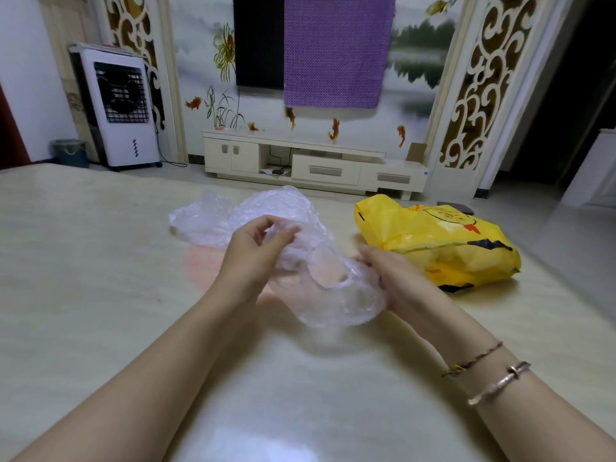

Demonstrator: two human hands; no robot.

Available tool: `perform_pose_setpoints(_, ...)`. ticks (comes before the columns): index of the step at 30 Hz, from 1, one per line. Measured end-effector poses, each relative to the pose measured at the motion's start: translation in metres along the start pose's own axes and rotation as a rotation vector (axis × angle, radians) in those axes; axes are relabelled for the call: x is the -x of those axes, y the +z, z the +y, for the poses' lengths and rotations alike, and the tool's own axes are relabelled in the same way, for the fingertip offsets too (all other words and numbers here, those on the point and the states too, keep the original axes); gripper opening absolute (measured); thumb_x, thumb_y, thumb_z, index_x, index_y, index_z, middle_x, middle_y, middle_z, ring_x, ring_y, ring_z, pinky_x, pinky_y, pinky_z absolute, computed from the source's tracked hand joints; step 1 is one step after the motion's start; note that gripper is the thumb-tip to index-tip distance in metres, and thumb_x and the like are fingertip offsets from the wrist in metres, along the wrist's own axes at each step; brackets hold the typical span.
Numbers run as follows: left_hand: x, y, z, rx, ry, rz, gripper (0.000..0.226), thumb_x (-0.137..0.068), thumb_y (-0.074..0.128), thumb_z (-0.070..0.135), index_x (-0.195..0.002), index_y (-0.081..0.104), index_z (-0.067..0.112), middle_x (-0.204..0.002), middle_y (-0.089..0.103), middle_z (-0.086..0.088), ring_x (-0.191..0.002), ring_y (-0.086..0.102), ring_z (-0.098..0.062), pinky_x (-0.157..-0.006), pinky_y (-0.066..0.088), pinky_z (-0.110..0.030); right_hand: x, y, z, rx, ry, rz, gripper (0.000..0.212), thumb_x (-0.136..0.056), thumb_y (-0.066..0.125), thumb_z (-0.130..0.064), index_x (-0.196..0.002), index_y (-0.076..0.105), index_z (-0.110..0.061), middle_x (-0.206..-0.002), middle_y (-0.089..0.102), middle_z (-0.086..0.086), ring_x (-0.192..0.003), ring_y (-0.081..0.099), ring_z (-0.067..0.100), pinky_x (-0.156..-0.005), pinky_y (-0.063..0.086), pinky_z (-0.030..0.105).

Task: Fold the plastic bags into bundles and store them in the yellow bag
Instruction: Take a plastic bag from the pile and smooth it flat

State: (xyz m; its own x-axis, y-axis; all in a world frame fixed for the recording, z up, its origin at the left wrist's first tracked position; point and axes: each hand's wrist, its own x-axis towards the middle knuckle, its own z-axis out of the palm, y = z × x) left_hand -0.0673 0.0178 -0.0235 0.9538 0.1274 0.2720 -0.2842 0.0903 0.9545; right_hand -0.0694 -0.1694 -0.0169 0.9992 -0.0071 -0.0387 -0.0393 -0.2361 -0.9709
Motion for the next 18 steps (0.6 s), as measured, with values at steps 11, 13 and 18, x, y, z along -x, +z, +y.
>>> perform_pose_setpoints(11,-0.003,-0.017,-0.012,-0.722,0.128,0.102,0.023,-0.099,0.046,0.020,-0.088,0.062,0.009,-0.068,0.053,0.001,-0.060,0.049,-0.011,-0.050,0.035,-0.021,-0.004,0.004,0.008,0.094,-0.134,0.221,0.023,-0.092,0.062,-0.025,-0.081,0.049,-0.009,-0.061,0.049,0.001,-0.043,0.044,0.007,-0.035,0.032,0.015)
perform_pose_setpoints(13,-0.005,-0.025,-0.018,-0.894,0.070,0.060,0.021,-0.098,0.047,0.021,-0.093,0.062,0.007,-0.079,0.059,-0.003,-0.076,0.055,-0.022,-0.063,0.038,-0.029,-0.007,0.004,0.014,0.325,-0.190,0.284,0.025,-0.089,0.066,-0.028,-0.080,0.048,-0.012,-0.064,0.050,-0.002,-0.052,0.044,0.006,-0.039,0.031,0.016)
perform_pose_setpoints(18,0.000,-0.032,-0.012,-1.217,0.020,0.021,0.027,-0.092,0.055,0.034,-0.115,0.053,0.021,-0.114,0.055,0.000,-0.104,0.052,-0.025,-0.081,0.043,-0.033,-0.007,0.003,0.023,0.659,-0.252,0.242,0.026,-0.089,0.061,-0.040,-0.094,0.051,-0.017,-0.076,0.057,-0.001,-0.072,0.054,0.017,-0.054,0.036,0.029)
